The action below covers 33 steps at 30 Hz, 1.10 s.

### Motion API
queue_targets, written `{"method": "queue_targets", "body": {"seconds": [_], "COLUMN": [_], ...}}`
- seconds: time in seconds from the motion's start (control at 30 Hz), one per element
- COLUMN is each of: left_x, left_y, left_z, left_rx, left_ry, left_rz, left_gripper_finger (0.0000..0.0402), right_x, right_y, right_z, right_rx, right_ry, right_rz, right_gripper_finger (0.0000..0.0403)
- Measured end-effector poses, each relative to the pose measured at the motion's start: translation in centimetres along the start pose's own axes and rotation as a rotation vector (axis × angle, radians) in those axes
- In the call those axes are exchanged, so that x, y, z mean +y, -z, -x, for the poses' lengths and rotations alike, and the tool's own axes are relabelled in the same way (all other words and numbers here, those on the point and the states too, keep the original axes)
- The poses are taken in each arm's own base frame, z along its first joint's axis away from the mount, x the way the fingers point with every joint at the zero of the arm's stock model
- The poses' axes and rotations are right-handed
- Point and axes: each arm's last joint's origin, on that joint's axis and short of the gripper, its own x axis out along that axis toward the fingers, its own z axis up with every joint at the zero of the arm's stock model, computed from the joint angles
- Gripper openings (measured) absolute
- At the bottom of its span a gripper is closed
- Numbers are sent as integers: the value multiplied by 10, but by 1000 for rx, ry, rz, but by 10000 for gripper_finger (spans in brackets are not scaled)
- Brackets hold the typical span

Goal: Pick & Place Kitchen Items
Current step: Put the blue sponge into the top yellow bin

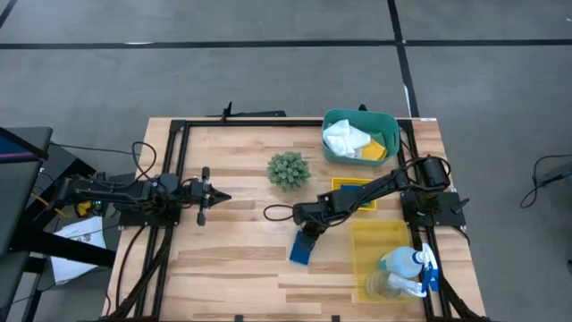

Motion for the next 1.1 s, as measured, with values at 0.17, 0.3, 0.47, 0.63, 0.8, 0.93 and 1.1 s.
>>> {"method": "queue_targets", "body": {"seconds": [0.17, 0.3, 0.47, 0.63, 0.8, 0.93, 1.1], "left_x": [0, 0, 0, 0, 0, 0, 0], "left_y": [0, 0, 0, 0, 0, 0, 0], "left_z": [0, 0, 0, 0, 0, 0, 0], "left_rx": [0, 0, 0, 0, 0, 0, 0], "left_ry": [0, 0, 0, 0, 0, 0, 0], "left_rz": [0, 0, 0, 0, 0, 0, 0], "left_gripper_finger": [2, 2, 2, 2, 2, 2, 2], "right_x": [9, 19, 23, 20, 9, -11, -38], "right_y": [1, 4, 13, 28, 41, 60, 87], "right_z": [20, 43, 74, 101, 124, 135, 141], "right_rx": [-38, -92, -178, -251, -343, -410, -511], "right_ry": [-44, -82, -22, 107, 130, 137, 90], "right_rz": [20, 30, -5, -89, -182, -292, -452], "right_gripper_finger": [4, 2, 1, 1, 1, 0, 0]}}
